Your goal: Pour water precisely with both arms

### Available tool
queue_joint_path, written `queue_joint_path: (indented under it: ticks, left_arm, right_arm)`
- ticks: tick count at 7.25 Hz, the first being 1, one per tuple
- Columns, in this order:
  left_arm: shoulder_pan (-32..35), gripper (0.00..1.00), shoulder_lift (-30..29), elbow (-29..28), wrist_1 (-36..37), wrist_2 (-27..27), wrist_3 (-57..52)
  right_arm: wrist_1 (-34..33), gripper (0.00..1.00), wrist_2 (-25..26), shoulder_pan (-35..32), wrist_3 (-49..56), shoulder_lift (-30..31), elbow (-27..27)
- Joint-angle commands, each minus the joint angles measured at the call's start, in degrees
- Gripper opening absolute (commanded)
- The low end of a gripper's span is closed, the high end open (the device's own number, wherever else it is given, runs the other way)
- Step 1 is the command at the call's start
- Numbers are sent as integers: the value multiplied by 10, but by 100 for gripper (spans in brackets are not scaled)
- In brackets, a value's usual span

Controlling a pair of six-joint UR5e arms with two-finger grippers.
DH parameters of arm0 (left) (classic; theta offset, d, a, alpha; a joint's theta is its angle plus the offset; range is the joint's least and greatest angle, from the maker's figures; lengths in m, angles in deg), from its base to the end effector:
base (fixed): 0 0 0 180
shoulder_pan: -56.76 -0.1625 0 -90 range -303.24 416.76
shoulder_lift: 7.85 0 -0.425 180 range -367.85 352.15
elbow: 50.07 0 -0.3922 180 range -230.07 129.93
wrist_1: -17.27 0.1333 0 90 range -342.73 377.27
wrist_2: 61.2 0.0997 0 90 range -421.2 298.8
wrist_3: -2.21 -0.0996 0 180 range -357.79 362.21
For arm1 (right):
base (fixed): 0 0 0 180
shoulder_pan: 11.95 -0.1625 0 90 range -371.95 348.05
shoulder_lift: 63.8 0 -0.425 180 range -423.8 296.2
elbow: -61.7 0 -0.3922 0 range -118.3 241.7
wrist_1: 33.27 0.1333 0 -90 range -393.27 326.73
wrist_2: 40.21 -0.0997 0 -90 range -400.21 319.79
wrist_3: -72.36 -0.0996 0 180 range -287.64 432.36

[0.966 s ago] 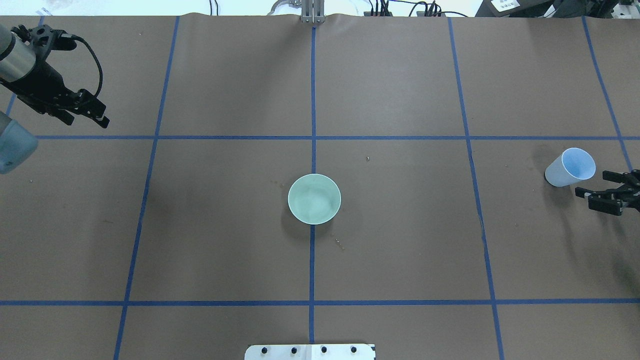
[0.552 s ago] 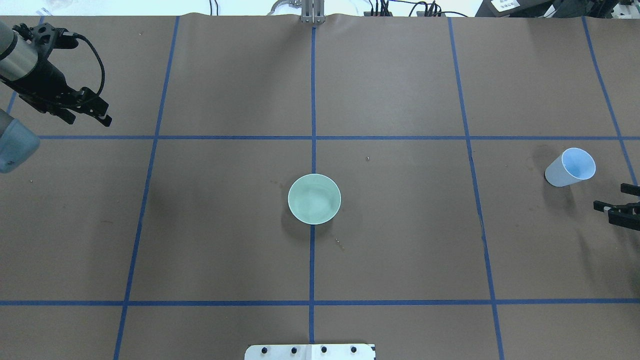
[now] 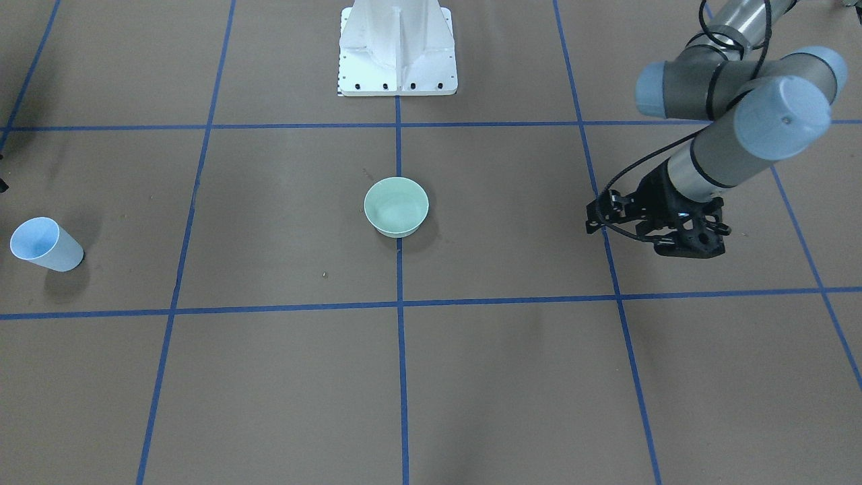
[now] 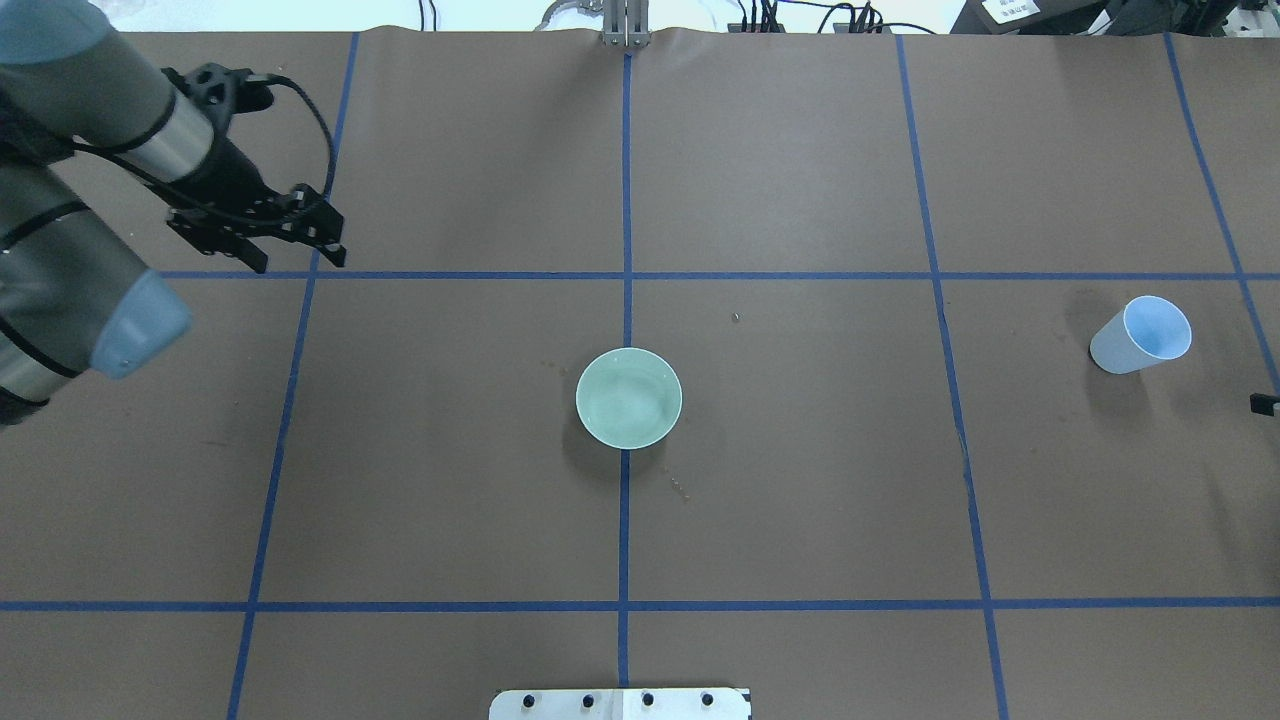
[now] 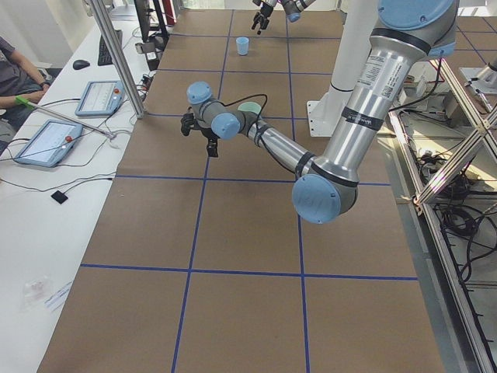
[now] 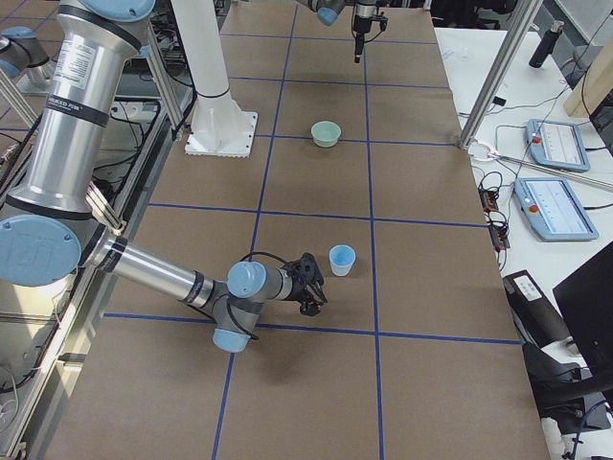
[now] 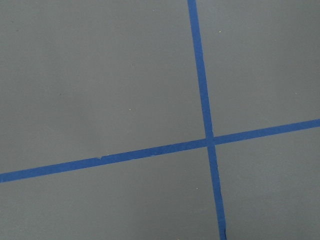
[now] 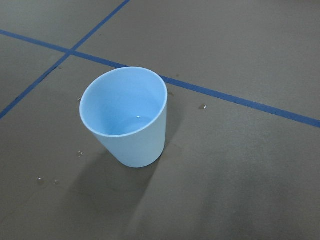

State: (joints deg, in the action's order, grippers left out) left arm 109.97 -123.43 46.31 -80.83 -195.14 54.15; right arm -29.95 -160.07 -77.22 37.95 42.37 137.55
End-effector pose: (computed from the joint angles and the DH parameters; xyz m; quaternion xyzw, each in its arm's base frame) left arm 0.3311 -0.5499 0.3290 -0.0187 0.4734 0.0122 0.8806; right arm -0.0672 -0.3460 0.7191 0.3307 -0.4402 -0.0646 0.8323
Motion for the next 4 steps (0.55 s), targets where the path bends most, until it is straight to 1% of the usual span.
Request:
queue_joint_path:
  ticks: [1, 2, 3, 4]
  left_arm:
    - [-109, 95, -69, 6, 11, 67, 124]
    - [-149, 95, -107, 5, 66, 109, 128]
    - [-191, 95, -146, 0, 124, 145, 128]
    - [-221, 95, -153, -6, 128, 173, 129]
  right_arm:
    - [-150, 99, -78, -97, 92, -40, 3]
    - [-205, 99, -80, -116, 96, -55, 4]
    - [-245, 99, -91, -127, 101, -61, 4]
    - [-292, 99, -124, -138, 124, -74, 5]
